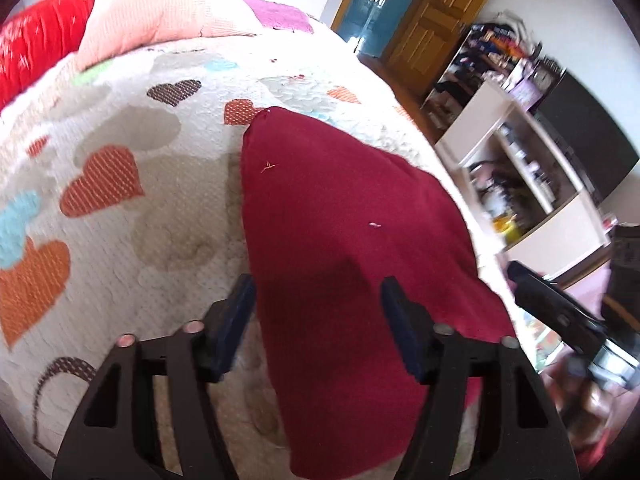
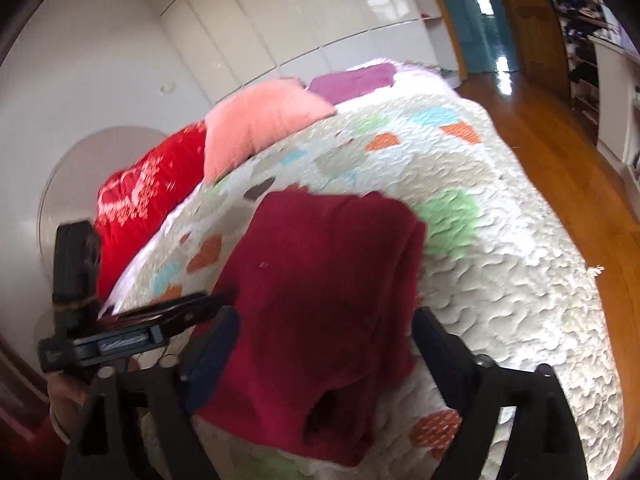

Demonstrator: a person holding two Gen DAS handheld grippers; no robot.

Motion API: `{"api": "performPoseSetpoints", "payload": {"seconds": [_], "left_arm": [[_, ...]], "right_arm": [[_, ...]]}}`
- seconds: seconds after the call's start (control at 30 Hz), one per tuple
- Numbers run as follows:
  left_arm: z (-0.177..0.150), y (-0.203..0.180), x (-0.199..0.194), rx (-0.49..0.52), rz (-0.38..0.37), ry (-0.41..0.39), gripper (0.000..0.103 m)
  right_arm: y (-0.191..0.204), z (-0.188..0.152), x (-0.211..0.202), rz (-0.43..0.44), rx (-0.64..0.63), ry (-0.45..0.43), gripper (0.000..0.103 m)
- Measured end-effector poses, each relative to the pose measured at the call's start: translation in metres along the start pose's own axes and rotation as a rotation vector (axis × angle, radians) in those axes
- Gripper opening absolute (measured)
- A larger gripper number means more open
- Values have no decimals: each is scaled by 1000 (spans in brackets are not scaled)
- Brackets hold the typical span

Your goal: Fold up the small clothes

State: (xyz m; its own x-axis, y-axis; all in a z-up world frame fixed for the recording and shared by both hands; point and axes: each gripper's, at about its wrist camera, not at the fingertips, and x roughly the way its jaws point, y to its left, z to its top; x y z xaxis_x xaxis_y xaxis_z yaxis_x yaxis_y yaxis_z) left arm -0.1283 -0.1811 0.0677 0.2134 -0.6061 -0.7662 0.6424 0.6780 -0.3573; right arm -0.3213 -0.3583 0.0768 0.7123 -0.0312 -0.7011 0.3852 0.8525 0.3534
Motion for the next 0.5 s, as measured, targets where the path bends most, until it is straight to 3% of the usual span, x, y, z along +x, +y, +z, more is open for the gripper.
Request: {"api": "performPoseSetpoints", "payload": {"seconds": [0.13, 0.23, 0.27, 0.3, 0.4, 0.47, 0.5], "left_arm": [[-2, 11, 11, -66, -108, 26, 78], [-5, 17, 28, -90, -122, 47, 79], [-6, 19, 35, -101, -149, 56, 79], [-7, 20, 38, -112, -169, 57, 79], [-4, 24, 41, -125, -204, 65, 66], [1, 23, 28, -96, -211, 58, 52], [2, 23, 23, -81, -208, 52, 50]], "right_arm": [[-26, 1, 33, 61, 80, 79, 88], [-39, -5, 66, 157, 152, 138, 88], [-41, -7, 73, 182, 173, 132, 85], [-41, -7, 75, 212, 187, 113, 62], [-31, 0, 73, 233, 161, 122, 44], [-18, 7, 63, 236, 117, 105, 42], [-11, 11, 58, 244, 100, 98, 42]]}}
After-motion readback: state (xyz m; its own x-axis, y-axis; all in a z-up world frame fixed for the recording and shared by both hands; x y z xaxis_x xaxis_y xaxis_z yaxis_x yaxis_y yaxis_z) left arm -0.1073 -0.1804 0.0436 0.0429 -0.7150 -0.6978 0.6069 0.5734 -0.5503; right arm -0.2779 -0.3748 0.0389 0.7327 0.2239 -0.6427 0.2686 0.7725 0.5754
